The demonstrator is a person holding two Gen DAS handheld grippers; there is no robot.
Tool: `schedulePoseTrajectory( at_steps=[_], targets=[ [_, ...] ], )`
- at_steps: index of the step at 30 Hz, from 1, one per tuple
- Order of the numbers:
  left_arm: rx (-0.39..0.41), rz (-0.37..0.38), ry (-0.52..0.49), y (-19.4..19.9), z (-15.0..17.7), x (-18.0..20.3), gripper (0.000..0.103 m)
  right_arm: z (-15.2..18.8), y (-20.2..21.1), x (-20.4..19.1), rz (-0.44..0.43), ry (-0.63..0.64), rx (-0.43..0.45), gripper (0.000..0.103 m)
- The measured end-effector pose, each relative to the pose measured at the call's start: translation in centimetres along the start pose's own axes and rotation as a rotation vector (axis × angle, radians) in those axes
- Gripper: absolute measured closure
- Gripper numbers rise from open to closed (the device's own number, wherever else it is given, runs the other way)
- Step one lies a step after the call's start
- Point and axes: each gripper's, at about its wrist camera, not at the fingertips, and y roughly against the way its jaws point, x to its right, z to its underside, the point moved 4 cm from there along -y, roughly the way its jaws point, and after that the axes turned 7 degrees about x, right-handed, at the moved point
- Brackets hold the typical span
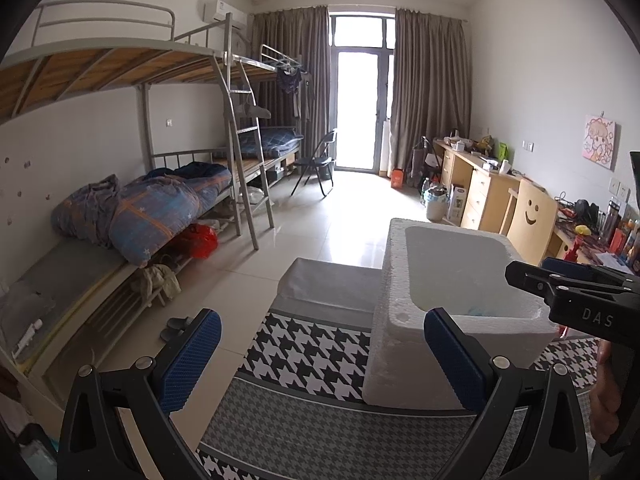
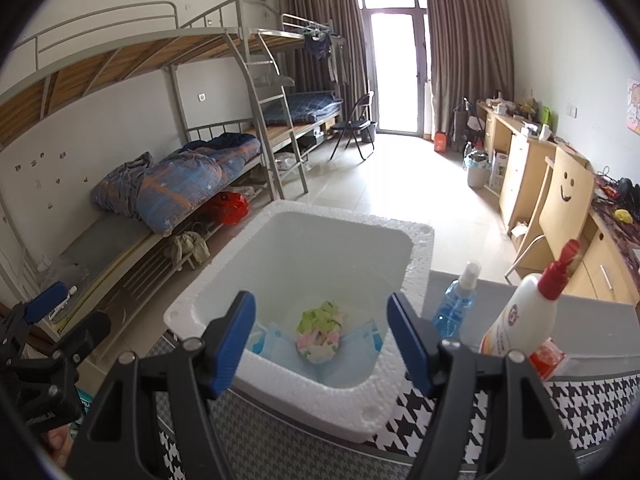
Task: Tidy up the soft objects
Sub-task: 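Move both grippers back from the box to the remaining pile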
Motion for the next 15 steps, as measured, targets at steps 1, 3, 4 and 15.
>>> schedulePoseTrajectory(
  at_steps=[1, 3, 4, 15],
  targets=[
    [0.003, 0.006, 0.000, 0.3, -0.1, 0.1, 0.001, 0.0, 0.2, 0.0, 0.000, 0.003, 0.003, 0.030],
    [0.009, 0.011, 0.000, 0.6, -0.2, 0.3, 0.001, 0.0, 0.6, 0.0, -0.002, 0.006, 0.008, 0.024],
    [0.014, 0.013, -0.003, 0.9, -0.4, 0.4, 0.001, 0.0, 0.9, 0.1, -0.003, 0.007, 0.015, 0.020],
    [0.032, 0.040, -0.022, 2.4, -0.9, 2.5, 0.001, 0.3, 2.9, 0.3, 0.002, 0.008, 0.062, 0.019]
  ],
)
